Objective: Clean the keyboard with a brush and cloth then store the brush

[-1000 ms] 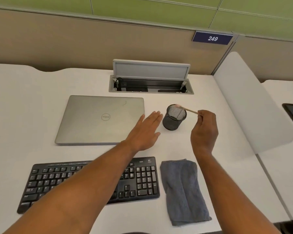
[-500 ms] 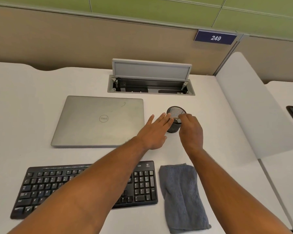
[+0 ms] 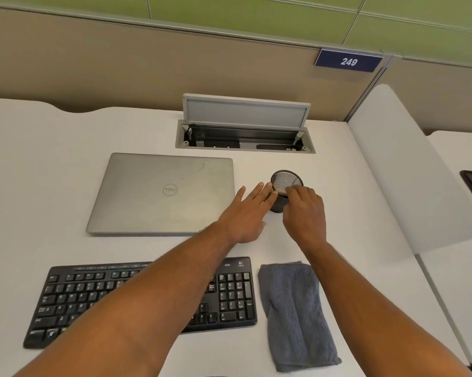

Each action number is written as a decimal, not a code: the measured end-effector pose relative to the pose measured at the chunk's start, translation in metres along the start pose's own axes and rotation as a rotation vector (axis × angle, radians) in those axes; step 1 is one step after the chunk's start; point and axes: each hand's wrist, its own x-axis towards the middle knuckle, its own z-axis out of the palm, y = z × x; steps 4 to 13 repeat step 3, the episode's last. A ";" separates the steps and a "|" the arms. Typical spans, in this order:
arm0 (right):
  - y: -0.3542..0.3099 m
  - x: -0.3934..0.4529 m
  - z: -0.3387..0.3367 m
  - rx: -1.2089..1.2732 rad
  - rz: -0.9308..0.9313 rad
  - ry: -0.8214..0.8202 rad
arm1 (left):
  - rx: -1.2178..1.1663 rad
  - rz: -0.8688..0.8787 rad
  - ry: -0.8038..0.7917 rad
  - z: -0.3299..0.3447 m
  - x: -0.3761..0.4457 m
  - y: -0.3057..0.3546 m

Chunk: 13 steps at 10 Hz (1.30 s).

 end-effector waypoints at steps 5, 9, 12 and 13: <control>-0.048 -0.011 0.000 0.054 -0.022 0.075 | -0.008 -0.146 0.017 0.003 -0.058 -0.040; -0.048 -0.011 0.000 0.054 -0.022 0.075 | -0.008 -0.146 0.017 0.003 -0.058 -0.040; -0.048 -0.011 0.000 0.054 -0.022 0.075 | -0.008 -0.146 0.017 0.003 -0.058 -0.040; -0.048 -0.011 0.000 0.054 -0.022 0.075 | -0.008 -0.146 0.017 0.003 -0.058 -0.040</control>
